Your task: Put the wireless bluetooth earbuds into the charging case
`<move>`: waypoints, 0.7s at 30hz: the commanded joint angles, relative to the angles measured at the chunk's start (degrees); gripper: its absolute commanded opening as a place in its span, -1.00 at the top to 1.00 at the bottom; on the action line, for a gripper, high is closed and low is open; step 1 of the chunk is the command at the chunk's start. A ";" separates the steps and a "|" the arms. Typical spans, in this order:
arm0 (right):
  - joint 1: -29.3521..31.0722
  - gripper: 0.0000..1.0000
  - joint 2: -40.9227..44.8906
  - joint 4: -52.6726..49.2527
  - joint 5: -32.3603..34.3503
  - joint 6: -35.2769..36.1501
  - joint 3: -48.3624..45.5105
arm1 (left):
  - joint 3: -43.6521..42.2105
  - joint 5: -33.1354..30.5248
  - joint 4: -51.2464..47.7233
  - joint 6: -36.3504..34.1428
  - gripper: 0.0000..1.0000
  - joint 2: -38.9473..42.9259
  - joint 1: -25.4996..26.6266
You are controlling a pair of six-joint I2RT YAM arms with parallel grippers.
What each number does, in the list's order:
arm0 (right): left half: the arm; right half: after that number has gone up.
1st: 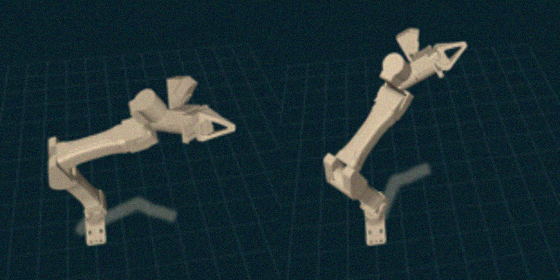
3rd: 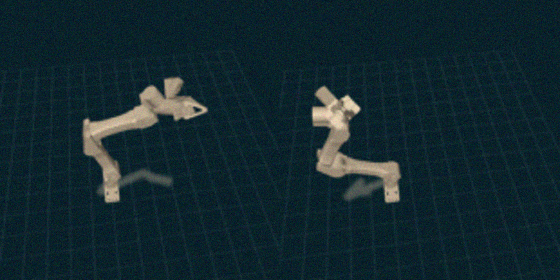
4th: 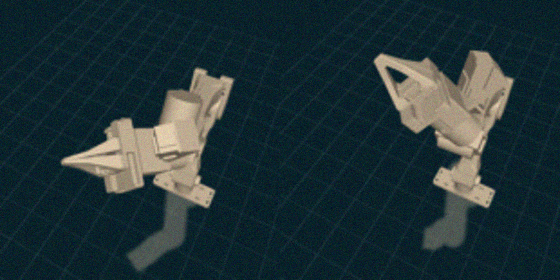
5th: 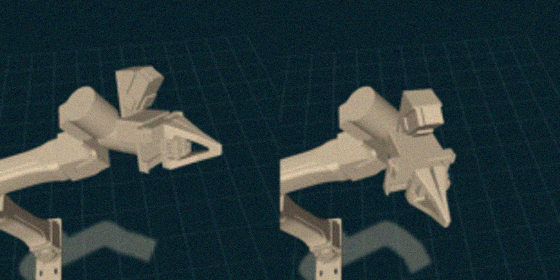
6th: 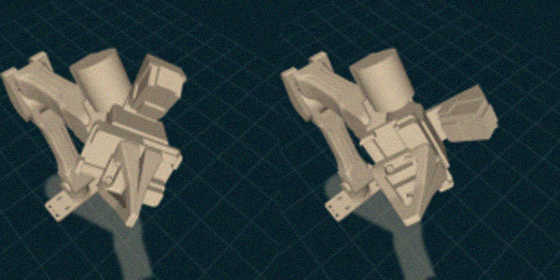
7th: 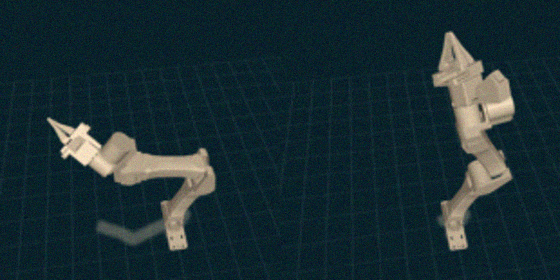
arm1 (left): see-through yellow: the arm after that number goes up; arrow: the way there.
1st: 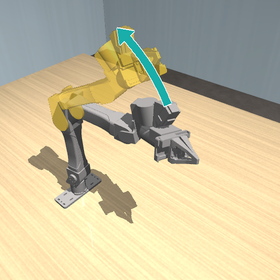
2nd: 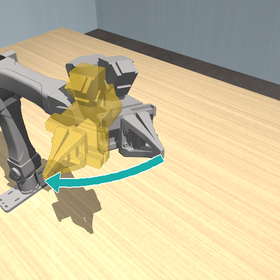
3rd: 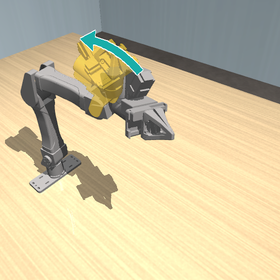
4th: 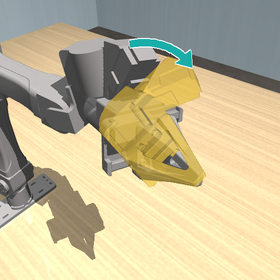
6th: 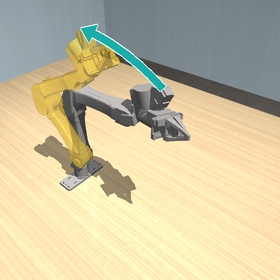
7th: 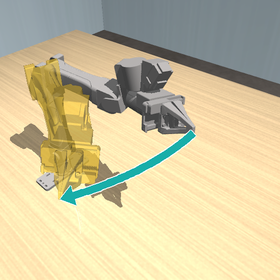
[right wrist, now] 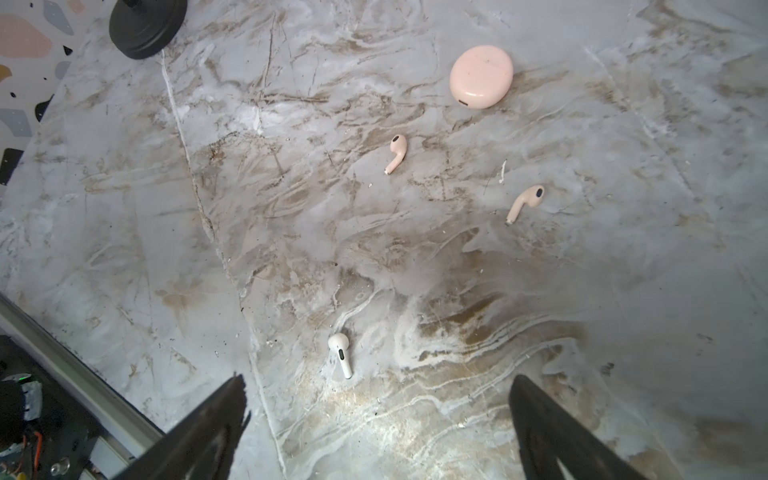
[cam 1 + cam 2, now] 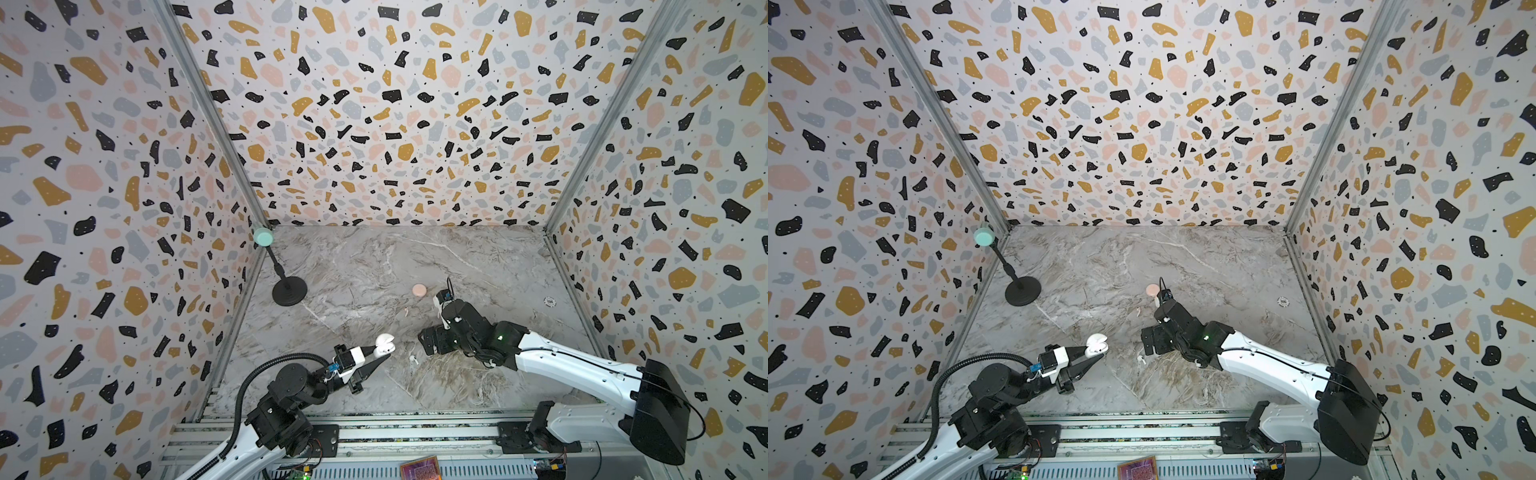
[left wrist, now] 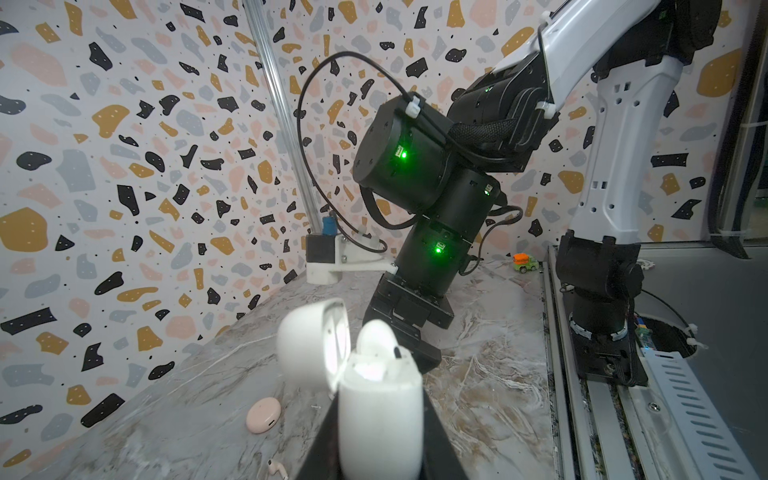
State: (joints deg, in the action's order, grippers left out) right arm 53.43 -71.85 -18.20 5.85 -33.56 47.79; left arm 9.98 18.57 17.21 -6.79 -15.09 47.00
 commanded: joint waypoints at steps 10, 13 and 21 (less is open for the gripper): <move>0.05 -0.81 -6.40 4.13 -5.44 3.56 1.21 | -0.07 -2.20 5.73 0.11 1.00 -2.11 0.41; 0.38 -0.71 -8.27 3.52 -5.30 4.45 2.15 | -0.05 -2.87 5.77 -0.57 1.00 -2.10 0.48; 3.20 -0.49 -15.19 0.81 -2.91 4.91 5.84 | 0.13 -4.46 5.38 -1.30 1.00 -1.94 1.04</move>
State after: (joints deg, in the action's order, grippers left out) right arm 55.27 -85.97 -15.18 1.37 -29.45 50.87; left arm 9.93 15.29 19.53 -7.05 -17.17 47.68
